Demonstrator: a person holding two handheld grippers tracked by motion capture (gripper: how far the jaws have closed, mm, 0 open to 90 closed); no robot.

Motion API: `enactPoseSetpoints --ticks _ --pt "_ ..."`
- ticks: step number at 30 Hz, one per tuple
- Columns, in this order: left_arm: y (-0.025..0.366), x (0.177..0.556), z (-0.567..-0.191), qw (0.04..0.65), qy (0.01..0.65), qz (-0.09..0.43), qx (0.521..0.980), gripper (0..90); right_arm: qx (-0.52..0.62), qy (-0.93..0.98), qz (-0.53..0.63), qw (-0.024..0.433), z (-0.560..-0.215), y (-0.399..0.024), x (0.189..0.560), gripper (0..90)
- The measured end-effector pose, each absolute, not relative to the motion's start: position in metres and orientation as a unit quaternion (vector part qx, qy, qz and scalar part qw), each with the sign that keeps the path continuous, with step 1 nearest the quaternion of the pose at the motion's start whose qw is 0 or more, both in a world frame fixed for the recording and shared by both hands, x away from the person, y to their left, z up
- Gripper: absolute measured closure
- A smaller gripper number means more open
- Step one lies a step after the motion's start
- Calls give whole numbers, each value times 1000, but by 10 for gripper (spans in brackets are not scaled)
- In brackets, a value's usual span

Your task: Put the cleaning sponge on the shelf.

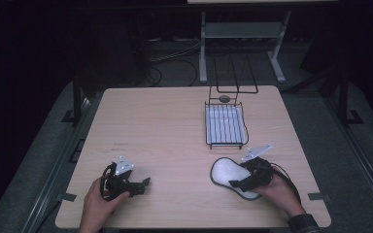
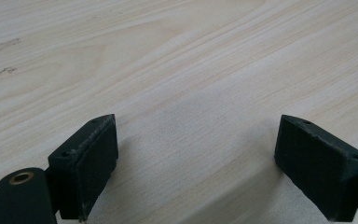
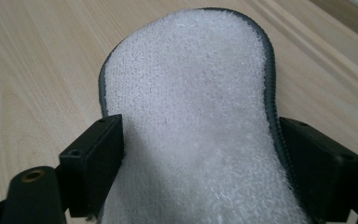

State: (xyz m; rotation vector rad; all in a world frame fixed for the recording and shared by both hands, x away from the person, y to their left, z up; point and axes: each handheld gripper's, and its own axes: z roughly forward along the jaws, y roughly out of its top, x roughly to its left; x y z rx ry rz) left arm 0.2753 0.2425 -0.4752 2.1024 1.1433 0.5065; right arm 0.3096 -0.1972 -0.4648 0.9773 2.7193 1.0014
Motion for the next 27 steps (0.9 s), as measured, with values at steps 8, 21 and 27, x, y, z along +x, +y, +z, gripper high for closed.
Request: enactPoseSetpoints --ticks 8,21,27 --pt "243 275 -475 341 439 195 808 126 320 886 331 54 -460 -200 306 243" --pt "242 275 -475 341 440 194 808 126 319 878 347 78 -448 -209 304 425" --pt "242 275 -475 341 440 195 808 126 321 873 357 89 -442 -215 303 501"
